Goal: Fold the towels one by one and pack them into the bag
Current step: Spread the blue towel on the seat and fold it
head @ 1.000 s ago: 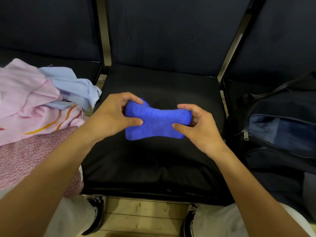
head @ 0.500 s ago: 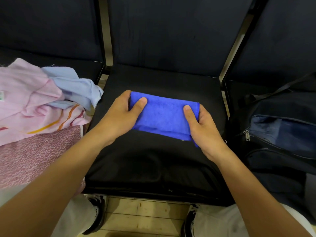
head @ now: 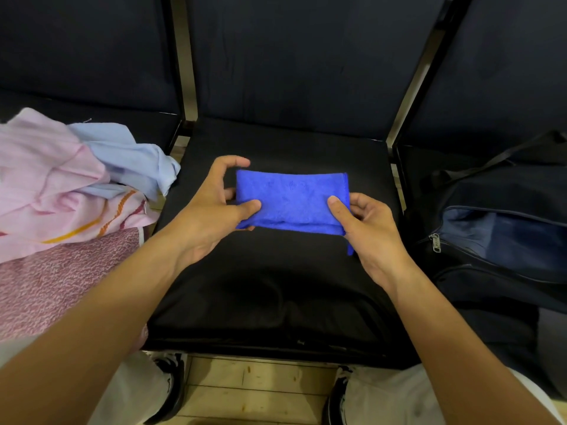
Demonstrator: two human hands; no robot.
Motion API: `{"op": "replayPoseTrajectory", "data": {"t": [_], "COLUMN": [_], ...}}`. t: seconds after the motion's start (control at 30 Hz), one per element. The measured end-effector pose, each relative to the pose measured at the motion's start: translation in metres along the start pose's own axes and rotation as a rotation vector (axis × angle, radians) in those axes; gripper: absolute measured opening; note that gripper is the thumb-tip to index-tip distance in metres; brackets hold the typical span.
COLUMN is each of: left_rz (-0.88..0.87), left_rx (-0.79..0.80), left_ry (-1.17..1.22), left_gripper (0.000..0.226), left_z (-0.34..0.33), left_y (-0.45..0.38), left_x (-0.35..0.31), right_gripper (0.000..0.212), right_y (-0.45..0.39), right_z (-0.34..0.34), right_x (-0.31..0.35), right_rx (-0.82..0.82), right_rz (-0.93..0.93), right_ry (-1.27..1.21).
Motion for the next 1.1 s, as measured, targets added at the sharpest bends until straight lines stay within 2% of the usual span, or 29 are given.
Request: {"op": "replayPoseTrajectory", "data": {"t": [0.13,0.33,0.47,0.6,0.73,0.83,0.9,1.0,1.1], "left_rz": [-0.059,-0.079,-0.101,-0.152,-0.139,-0.183,-0.221,-0.256,-0.282], "left_rx": [0.001,-0.006,0.049,0.042,0.055,0.091,0.103,0.155,0.227], "left_ry": [-0.082,-0.103,-0.073,-0.041,0.039,0.025,0.002,-0.085,-0.183], "left_gripper": [0.036,0.031,0.038,0.052,0.040,0.036,0.036,0.036,0.036], "left_z": [-0.003,-0.006,-0.017,-0.048,-0.097,-0.154,-0.196,-0.260,-0.324], "left_y": [-0.001,-0.001,0.004,0.017,0.018,0.009,0.000,-0.017,-0.031], "left_x": [-0.002,-0.003,-0.007,-0.009,-0.011,-0.028,-0.046,-0.069,-0.081], "right_gripper": [0.011,0.010,0.020,0.011,0.028,0.016,0.019,0.029,0.026], "right_y": [0.000,-0.001,-0.003,0.002,0.016,0.026,0.027,0.023,0.019], "right_z": [0.002,0.003,0.015,0.045,0.094,0.144,0.183,0.243,0.298], "right_x": [0.001,0.005,0.011,0.024,0.034,0.048,0.055,0.056,0.049], "right_rx": [-0.007,-0.026,-0.081,-0.127,-0.182,-0.194,-0.263,-0.430,-0.585], "right_rz": [0.065,0.155,0.232,0.289,0.392,0.550,0.591,0.481,0.300], "right_ry": [0.079,0.150,0.205,0.178,0.229,0.422,0.516,0.511,0.485]}}
Point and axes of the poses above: each hand's wrist, its own y-axis away from the middle knuckle, its own z-axis out of the back of the hand, x = y × z, the point moved 3 cm from there along -y, towards the middle knuckle, and after that the axes turned 13 degrees about -y, right-handed, at the moved point
